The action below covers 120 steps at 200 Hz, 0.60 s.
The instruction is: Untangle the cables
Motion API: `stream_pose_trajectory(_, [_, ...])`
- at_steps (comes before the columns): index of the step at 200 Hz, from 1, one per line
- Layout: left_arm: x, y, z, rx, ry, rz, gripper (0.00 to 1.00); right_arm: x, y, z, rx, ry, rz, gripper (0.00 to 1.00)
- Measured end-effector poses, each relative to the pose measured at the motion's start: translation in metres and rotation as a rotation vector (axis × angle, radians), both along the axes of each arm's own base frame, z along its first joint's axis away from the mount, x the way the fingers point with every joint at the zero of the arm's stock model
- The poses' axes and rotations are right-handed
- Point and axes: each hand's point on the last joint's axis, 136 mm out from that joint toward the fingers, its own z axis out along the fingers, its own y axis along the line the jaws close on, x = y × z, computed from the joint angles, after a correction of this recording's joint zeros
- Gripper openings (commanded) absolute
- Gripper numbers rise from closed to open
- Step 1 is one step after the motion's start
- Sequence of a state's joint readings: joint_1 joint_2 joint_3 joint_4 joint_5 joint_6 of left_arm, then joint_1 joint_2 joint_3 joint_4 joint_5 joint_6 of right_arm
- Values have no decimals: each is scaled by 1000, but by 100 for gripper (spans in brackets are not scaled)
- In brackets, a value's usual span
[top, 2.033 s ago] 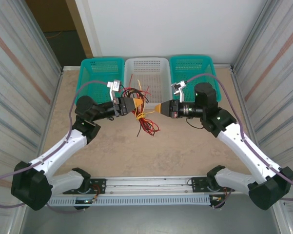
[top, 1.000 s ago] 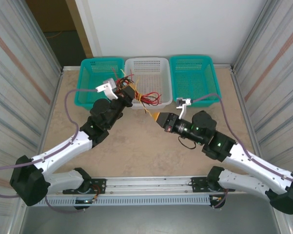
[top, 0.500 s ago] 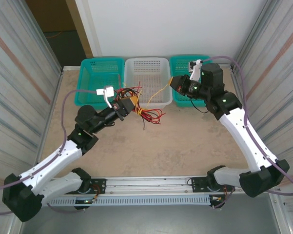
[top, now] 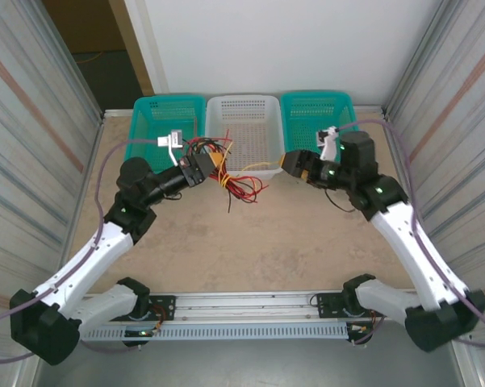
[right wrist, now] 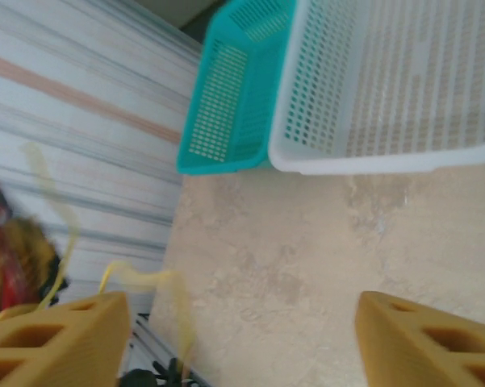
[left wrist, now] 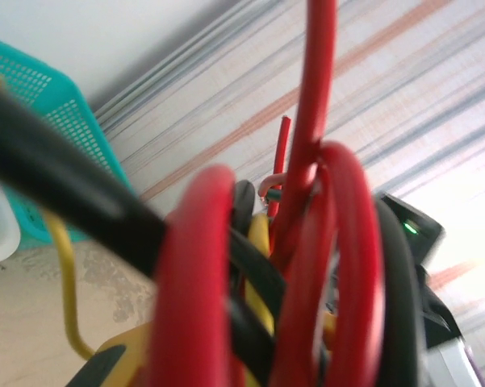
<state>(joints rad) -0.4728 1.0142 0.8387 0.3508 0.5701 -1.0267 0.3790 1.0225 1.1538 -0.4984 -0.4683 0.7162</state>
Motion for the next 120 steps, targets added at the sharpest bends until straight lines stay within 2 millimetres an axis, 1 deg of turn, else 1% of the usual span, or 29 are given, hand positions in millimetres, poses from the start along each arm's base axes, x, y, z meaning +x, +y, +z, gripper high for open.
stream_pose_trajectory(11, [6,1,1,-5,35,-6,0,-13,-6,23,-5,-85,14,86])
stream_pose_trajectory(26, [13,-1,-5,-14,91,-25,0,-22,-9,48,-15,-179,38,81])
stream_pose_trajectory(35, [14,-5,-12,-12,130,-48,0,-24,-7,58,-17,-214,57,78])
stream_pose_trajectory(43, [14,-9,-19,-5,166,-72,0,-23,-5,61,-25,-231,79,77])
stream_pose_trajectory(56, [12,-14,-27,15,210,-114,0,-18,2,58,-42,-229,121,73])
stream_pose_trajectory(68, [8,-16,-28,30,230,-141,0,-12,8,51,-64,-215,159,70])
stream_pose_trajectory(79, [3,-17,-23,35,224,-162,0,-5,14,41,-87,-189,194,66])
stream_pose_trajectory(93, [-3,-16,-14,34,199,-179,0,-2,21,28,-106,-151,237,63])
stream_pose_trajectory(108, [-8,-16,-7,31,178,-194,0,-4,26,19,-116,-122,280,59])
stream_pose_trajectory(120, [-11,-16,-5,29,171,-204,0,-10,30,15,-119,-112,315,53])
